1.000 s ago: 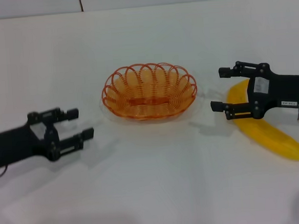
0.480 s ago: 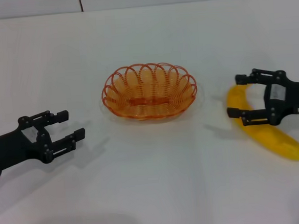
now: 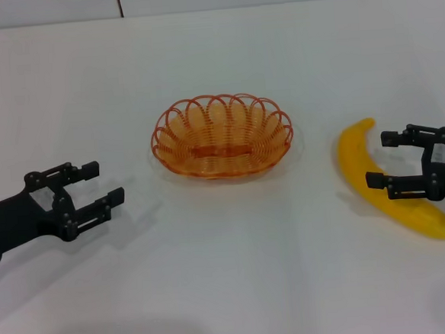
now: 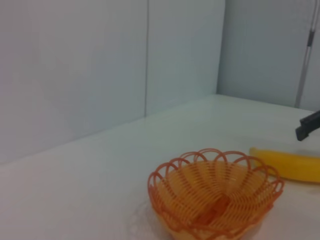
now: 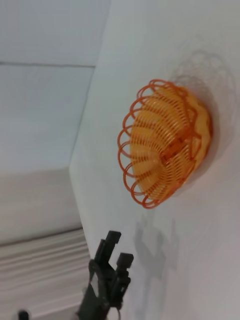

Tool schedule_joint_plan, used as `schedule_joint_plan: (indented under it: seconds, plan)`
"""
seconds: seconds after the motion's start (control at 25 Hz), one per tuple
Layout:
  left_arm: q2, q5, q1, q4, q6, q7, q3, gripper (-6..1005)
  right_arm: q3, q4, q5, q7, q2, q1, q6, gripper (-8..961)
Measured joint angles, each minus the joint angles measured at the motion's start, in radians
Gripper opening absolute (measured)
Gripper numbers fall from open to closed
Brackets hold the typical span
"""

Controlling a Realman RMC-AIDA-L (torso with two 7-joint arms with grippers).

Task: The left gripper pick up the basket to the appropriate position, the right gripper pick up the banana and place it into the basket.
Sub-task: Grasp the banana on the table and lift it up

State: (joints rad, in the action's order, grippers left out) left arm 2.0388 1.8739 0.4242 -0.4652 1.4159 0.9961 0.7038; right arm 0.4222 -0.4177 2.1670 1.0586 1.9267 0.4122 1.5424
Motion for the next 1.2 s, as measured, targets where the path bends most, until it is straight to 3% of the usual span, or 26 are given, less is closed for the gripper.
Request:
schedule_joint_plan:
  seconds: [0.2,0.48,1.0,1.2]
  plan:
    - [0.001,-0.001,0.0,0.0,-0.001,-0.001,-0.001,646,0.003,0.006,0.032,0.036,-0.002,0.001,-0.014,877]
    - [0.002,-0.001,0.004,0.002,-0.002,-0.001,-0.001,645,0.003,0.012,0.086,0.035,0.017,0.013,-0.117,877]
    - [0.004,-0.003,0.005,0.002,0.001,-0.002,-0.001,647,0.021,0.012,0.091,0.087,0.02,0.021,-0.115,871]
    - [0.004,-0.002,0.004,0.002,0.002,-0.002,-0.001,646,0.025,0.011,0.091,0.122,0.017,0.03,-0.114,776]
